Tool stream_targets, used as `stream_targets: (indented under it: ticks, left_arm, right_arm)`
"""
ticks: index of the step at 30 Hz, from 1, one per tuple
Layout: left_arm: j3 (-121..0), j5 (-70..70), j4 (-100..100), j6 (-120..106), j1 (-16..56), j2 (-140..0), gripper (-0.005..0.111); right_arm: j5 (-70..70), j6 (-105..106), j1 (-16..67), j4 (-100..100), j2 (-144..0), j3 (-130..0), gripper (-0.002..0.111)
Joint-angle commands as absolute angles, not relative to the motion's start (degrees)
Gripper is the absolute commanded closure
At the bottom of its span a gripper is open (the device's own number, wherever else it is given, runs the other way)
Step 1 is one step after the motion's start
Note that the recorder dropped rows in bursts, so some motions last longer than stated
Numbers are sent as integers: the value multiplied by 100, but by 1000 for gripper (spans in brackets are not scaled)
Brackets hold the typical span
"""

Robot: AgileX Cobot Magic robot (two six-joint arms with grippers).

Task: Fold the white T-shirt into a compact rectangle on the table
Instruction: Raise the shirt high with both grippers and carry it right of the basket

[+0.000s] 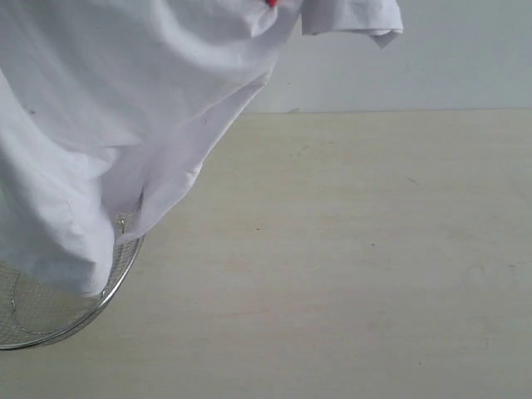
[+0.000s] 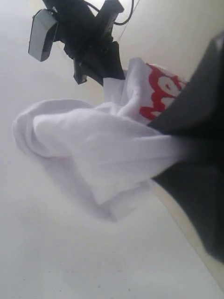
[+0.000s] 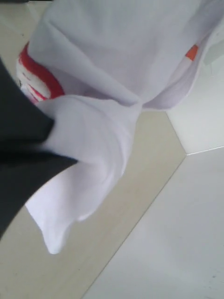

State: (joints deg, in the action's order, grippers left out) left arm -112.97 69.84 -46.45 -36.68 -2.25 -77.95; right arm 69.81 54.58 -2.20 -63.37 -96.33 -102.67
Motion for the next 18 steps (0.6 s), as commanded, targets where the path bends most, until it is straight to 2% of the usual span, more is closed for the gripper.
stream_targets:
  ticks: [1, 12, 18]
  left_arm:
    - [-11662, 6792, -4946, -3699, -205, -7866, 102]
    - [-12229, 6647, -5691, -3687, -205, -7866, 102]
    - [-12246, 6943, -5952, -3678, -205, -7866, 102]
  right_arm:
    - [6996, 5407, -374, -6387, -9257, -10266, 109]
    - [6996, 5156, -980, -6525, -8492, -10266, 109]
    - [6996, 4914, -1032, -6079, -7998, -10266, 109]
